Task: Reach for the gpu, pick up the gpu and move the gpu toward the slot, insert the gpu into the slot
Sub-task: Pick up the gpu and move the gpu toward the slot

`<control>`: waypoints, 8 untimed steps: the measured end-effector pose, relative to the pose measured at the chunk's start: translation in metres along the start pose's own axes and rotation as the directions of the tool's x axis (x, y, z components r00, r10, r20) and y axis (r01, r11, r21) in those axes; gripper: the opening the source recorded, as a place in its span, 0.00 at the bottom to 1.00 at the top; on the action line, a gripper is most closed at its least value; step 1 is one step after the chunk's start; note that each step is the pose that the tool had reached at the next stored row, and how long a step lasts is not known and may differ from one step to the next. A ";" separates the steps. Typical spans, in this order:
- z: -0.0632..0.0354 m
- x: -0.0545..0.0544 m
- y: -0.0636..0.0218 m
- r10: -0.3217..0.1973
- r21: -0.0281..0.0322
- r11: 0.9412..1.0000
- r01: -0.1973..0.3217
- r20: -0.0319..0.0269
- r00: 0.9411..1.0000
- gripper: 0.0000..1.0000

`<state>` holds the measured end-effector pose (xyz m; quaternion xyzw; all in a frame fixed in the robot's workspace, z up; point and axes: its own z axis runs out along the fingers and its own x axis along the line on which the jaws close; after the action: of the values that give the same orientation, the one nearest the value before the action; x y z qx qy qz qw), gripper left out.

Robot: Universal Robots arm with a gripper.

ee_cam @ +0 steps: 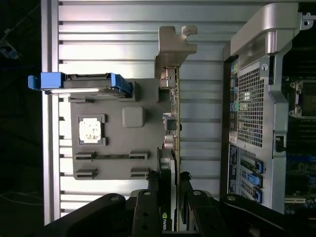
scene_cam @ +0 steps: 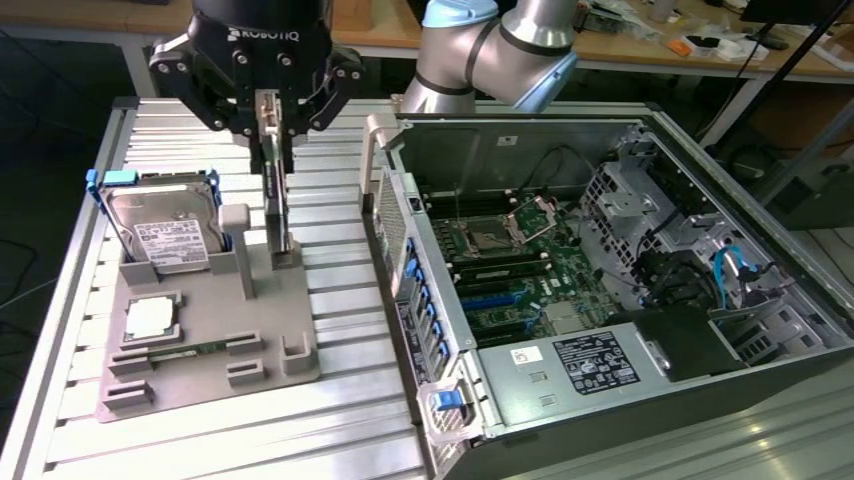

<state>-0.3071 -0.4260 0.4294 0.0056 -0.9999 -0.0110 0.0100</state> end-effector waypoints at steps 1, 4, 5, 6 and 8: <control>-0.0019 0.000 0.0000 0.000 0.000 1.000 0.000 0.000 1.000 0.27; -0.0088 0.000 0.0002 0.000 0.000 1.000 0.000 0.000 1.000 0.27; -0.0099 0.000 0.0002 0.000 0.000 1.000 0.000 0.000 1.000 0.27; -0.0103 0.000 0.0002 0.000 0.000 1.000 0.000 0.000 1.000 0.27; -0.0110 -0.003 0.0002 0.000 0.000 1.000 0.000 0.000 1.000 0.27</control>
<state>-0.3038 -0.4260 0.4404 0.0056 -0.9999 -0.0110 0.0100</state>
